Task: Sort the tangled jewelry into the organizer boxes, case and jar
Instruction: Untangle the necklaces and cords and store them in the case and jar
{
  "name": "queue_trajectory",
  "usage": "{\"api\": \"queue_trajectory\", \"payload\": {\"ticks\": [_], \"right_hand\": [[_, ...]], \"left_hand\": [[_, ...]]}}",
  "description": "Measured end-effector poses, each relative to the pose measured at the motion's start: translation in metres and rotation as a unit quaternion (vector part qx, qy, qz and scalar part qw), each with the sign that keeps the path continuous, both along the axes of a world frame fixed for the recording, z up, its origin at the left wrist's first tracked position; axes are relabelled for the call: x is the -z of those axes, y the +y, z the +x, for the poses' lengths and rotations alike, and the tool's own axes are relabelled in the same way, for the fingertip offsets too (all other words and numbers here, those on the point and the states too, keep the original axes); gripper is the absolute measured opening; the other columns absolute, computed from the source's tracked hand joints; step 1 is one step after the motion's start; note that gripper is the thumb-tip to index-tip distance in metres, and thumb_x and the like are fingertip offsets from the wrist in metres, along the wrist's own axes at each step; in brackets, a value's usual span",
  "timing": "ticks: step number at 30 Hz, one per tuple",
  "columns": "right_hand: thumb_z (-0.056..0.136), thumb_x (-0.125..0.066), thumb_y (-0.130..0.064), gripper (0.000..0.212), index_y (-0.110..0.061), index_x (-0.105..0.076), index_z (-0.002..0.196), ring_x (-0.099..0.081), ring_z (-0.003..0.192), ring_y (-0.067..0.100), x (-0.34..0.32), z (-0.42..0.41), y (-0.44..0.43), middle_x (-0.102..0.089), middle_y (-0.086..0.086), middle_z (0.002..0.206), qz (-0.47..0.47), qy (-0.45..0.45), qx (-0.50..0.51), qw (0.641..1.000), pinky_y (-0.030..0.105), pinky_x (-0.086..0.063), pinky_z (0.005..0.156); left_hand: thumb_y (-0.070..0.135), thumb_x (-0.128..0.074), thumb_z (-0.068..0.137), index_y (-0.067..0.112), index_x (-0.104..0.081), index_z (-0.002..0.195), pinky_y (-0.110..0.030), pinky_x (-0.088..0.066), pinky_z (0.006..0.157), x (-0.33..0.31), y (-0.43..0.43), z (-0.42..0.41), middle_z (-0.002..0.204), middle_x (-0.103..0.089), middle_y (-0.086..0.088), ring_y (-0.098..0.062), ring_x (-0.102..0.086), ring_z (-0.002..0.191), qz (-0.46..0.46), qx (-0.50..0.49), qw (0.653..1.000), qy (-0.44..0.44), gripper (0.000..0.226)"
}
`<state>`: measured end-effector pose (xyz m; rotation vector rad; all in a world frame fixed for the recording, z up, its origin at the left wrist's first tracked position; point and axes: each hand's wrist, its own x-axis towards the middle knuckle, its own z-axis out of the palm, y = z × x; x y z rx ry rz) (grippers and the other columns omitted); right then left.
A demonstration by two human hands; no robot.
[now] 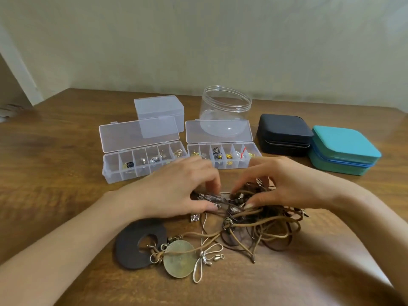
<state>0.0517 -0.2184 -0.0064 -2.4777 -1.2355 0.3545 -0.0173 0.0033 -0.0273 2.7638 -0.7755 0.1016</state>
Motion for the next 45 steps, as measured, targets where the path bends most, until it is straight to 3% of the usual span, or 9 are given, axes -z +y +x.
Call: {"api": "queue_trajectory", "payload": {"ticks": [9,14,20,23,26,31,35,40,45], "right_hand": [[0.082,-0.069,-0.023,0.008,-0.022,-0.061,0.082,-0.052,0.062,-0.002,-0.006,0.0,-0.004,-0.06,-0.008,0.072,0.077,0.031,0.076,0.994,0.012,-0.042,0.057],[0.081,-0.065,-0.019,0.005,-0.015,-0.062,0.081,-0.055,0.064,0.011,-0.008,0.008,-0.009,-0.063,0.005,0.073,0.155,0.051,0.153,0.975,0.026,-0.045,0.061],[0.084,-0.069,-0.026,0.004,-0.025,-0.066,0.082,-0.052,0.062,-0.01,-0.008,0.014,-0.017,-0.062,-0.006,0.077,-0.028,0.037,0.138,0.989,0.007,-0.041,0.056],[0.083,-0.07,-0.022,0.014,-0.031,-0.065,0.092,-0.053,0.072,-0.007,-0.005,0.005,-0.005,-0.061,-0.011,0.084,0.126,-0.068,0.135,0.98,0.01,-0.043,0.062],[0.085,-0.068,-0.022,0.028,-0.03,-0.063,0.111,-0.061,0.08,0.003,-0.001,-0.015,0.022,-0.069,-0.011,0.094,0.262,0.059,0.087,0.959,0.018,-0.05,0.068],[0.094,-0.055,-0.01,0.018,-0.018,-0.065,0.106,-0.061,0.067,0.01,0.003,-0.022,0.033,-0.068,0.003,0.076,0.264,0.207,0.087,0.938,0.022,-0.051,0.066],[0.091,-0.054,0.002,0.028,-0.017,-0.063,0.109,-0.062,0.067,0.012,-0.001,-0.013,0.021,-0.069,0.002,0.077,0.209,0.304,0.059,0.928,0.021,-0.049,0.064],[0.079,-0.065,-0.005,0.03,-0.014,-0.064,0.108,-0.059,0.059,0.013,-0.001,-0.014,0.023,-0.068,0.005,0.075,0.263,0.3,0.062,0.915,0.017,-0.046,0.053],[0.088,-0.063,-0.007,0.005,-0.008,-0.067,0.089,-0.052,0.046,0.008,0.009,-0.022,0.036,-0.068,0.003,0.066,0.33,0.221,0.106,0.912,0.015,-0.04,0.045]], "left_hand": [[0.033,-0.072,0.078,0.03,-0.054,0.087,-0.008,-0.04,0.066,-0.016,0.022,-0.001,0.091,-0.052,0.015,-0.002,-0.055,0.081,-0.074,-0.05,0.99,0.112,0.02],[0.021,-0.075,0.077,0.028,-0.06,0.086,-0.007,-0.038,0.065,-0.019,0.03,0.002,0.086,-0.06,0.015,0.005,-0.053,0.082,-0.087,-0.077,0.987,0.111,0.019],[0.011,-0.076,0.075,0.026,-0.057,0.09,-0.015,-0.048,0.069,-0.023,0.032,0.002,0.08,-0.066,0.007,-0.001,-0.063,0.077,-0.174,-0.117,0.971,0.111,0.029],[0.008,-0.078,0.07,0.015,-0.062,0.086,-0.016,-0.051,0.071,-0.03,0.024,-0.002,0.079,-0.07,0.002,-0.005,-0.066,0.076,-0.282,-0.112,0.948,0.093,0.024],[0.017,-0.076,0.061,0.009,-0.063,0.083,-0.011,-0.049,0.068,-0.033,0.009,-0.007,0.079,-0.07,0.003,-0.003,-0.066,0.072,-0.366,-0.092,0.923,0.077,0.027],[0.018,-0.077,0.061,0.011,-0.065,0.082,-0.015,-0.052,0.071,-0.029,0.002,-0.008,0.078,-0.07,-0.001,-0.005,-0.066,0.072,-0.386,-0.096,0.916,0.046,0.025],[-0.003,-0.075,0.07,0.008,-0.065,0.084,-0.013,-0.052,0.071,-0.028,0.004,-0.006,0.078,-0.071,-0.001,-0.005,-0.068,0.074,-0.391,-0.117,0.912,0.036,0.021],[-0.004,-0.073,0.071,0.004,-0.065,0.086,-0.018,-0.056,0.066,-0.028,0.004,-0.006,0.078,-0.072,-0.007,-0.014,-0.071,0.073,-0.413,-0.128,0.901,0.041,0.019],[0.006,-0.074,0.068,0.009,-0.065,0.084,-0.023,-0.058,0.063,-0.025,-0.001,-0.007,0.078,-0.071,-0.007,-0.019,-0.072,0.072,-0.445,-0.128,0.885,0.054,0.019]]}}
